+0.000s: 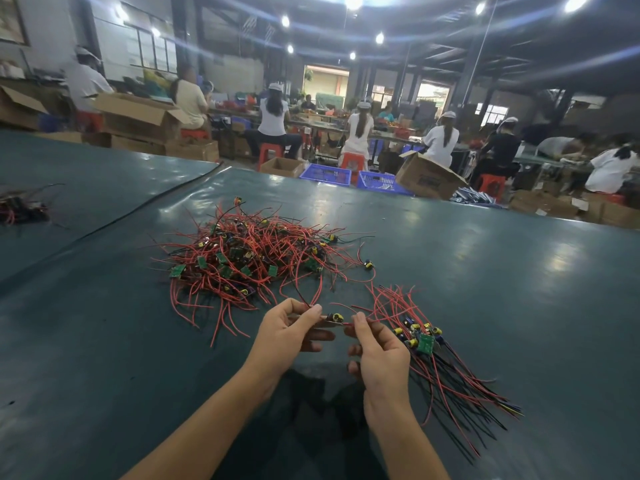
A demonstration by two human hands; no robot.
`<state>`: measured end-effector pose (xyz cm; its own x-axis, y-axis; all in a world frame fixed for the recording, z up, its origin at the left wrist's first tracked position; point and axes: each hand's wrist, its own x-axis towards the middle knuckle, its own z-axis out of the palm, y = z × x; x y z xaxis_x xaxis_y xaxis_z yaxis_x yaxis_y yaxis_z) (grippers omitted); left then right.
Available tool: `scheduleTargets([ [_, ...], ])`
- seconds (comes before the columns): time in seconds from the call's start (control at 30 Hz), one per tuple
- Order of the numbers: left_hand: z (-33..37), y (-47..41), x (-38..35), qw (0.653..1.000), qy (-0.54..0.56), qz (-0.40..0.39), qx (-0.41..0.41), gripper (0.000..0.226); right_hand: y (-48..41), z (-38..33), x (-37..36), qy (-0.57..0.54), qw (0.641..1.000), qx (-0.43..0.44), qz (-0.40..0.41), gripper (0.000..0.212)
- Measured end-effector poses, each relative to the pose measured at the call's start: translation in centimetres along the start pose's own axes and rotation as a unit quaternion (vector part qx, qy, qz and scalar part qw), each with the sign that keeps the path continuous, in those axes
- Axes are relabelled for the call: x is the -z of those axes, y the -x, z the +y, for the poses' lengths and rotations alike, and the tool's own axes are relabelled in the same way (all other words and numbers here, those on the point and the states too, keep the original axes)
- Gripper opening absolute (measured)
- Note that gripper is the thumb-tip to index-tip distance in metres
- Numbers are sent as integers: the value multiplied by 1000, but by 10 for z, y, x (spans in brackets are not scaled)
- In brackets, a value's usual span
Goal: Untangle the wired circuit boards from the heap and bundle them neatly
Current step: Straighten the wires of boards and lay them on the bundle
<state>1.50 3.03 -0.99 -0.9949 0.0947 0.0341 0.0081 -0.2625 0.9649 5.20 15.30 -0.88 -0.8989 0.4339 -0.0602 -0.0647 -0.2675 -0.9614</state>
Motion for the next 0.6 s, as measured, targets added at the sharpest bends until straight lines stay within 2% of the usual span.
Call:
scheduleTargets([
  [0.1,0,2,-3,998,48,10,38,13,2,0,-1,11,1000,21,-10,26],
  [0.2,0,4,-4,996,47,-13,72,16,3,1,-1,29,998,48,-34,24],
  [0.3,3,9,-7,994,15,-51,96,38,5,0,-3,28,996,72,-54,24],
  [0.37,4,12,-7,990,3,-88,108,42,6,1,-4,22,995,76,-52,22],
  [0.43,4,14,-7,988,-2,-112,109,37,5,2,-4,17,996,74,-45,20],
  [0.6,1,14,-8,993,-33,-93,57,35,2,5,-2,38,996,68,-35,18],
])
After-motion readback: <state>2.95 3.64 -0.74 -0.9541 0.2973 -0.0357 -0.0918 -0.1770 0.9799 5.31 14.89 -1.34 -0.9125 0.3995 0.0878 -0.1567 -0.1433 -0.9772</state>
